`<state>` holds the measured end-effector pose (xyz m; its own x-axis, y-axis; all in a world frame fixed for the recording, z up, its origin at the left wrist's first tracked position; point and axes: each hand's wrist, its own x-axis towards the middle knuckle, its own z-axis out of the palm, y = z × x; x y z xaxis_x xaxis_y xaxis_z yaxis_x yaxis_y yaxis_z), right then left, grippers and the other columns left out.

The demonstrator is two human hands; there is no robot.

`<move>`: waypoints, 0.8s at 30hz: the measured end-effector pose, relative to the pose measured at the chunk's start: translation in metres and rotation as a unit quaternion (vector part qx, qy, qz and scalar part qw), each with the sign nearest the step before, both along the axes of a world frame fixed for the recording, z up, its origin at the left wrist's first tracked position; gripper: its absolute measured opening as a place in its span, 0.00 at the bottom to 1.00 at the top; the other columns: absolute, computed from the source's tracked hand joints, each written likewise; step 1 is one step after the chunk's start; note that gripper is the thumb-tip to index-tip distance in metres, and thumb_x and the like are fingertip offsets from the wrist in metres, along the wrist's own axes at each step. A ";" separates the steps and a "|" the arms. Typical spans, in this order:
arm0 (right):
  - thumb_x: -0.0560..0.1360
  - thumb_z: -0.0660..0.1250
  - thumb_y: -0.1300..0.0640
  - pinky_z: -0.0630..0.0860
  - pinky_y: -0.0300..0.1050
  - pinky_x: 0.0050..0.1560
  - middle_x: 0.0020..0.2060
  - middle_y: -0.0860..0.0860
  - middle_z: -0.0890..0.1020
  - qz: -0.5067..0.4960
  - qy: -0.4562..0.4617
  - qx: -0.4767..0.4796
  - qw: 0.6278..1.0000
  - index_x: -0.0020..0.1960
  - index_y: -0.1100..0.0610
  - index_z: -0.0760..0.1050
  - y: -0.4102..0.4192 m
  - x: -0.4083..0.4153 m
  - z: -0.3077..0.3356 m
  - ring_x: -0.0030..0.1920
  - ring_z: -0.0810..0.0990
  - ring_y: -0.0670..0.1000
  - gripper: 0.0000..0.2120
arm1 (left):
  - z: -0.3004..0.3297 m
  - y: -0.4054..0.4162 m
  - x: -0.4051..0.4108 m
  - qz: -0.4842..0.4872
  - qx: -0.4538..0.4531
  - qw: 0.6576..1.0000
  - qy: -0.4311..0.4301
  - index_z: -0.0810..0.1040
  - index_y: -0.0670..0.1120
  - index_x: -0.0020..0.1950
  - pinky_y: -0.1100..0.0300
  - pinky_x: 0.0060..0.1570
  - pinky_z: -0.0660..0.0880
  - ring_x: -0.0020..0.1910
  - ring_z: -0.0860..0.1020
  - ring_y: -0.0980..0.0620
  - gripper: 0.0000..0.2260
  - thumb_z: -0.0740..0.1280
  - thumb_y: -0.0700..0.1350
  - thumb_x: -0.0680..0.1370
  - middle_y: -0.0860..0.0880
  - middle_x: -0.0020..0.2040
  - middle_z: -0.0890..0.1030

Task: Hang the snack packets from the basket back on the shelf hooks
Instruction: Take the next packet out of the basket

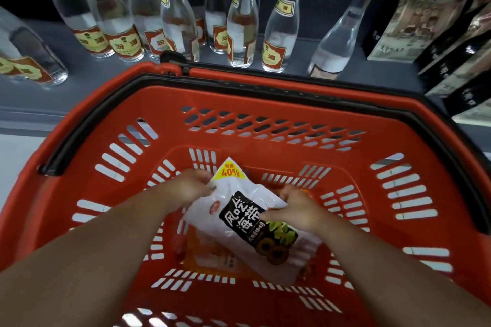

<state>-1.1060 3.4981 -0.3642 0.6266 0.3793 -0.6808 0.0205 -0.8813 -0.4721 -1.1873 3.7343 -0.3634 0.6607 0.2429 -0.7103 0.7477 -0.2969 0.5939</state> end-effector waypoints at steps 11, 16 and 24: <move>0.70 0.74 0.57 0.75 0.53 0.63 0.53 0.52 0.84 -0.084 0.156 0.096 0.980 0.57 0.57 0.80 -0.002 0.004 0.014 0.54 0.82 0.52 0.16 | 0.017 0.009 0.007 0.170 -0.201 0.961 -0.080 0.80 0.46 0.60 0.46 0.62 0.74 0.55 0.82 0.45 0.34 0.82 0.57 0.58 0.46 0.53 0.85; 0.70 0.75 0.61 0.73 0.50 0.63 0.52 0.52 0.85 -0.177 0.193 0.186 0.947 0.52 0.57 0.81 -0.009 0.005 0.019 0.55 0.82 0.52 0.12 | 0.024 0.008 0.001 0.098 -0.396 0.911 -0.067 0.83 0.47 0.56 0.47 0.61 0.74 0.59 0.80 0.46 0.31 0.84 0.52 0.55 0.45 0.59 0.82; 0.72 0.72 0.58 0.77 0.36 0.49 0.48 0.47 0.85 -0.197 0.172 0.243 0.934 0.51 0.54 0.81 0.001 0.004 0.043 0.48 0.82 0.42 0.08 | 0.044 -0.011 0.006 0.091 -0.220 0.963 -0.126 0.82 0.43 0.56 0.51 0.57 0.77 0.53 0.83 0.46 0.11 0.70 0.37 0.74 0.45 0.53 0.84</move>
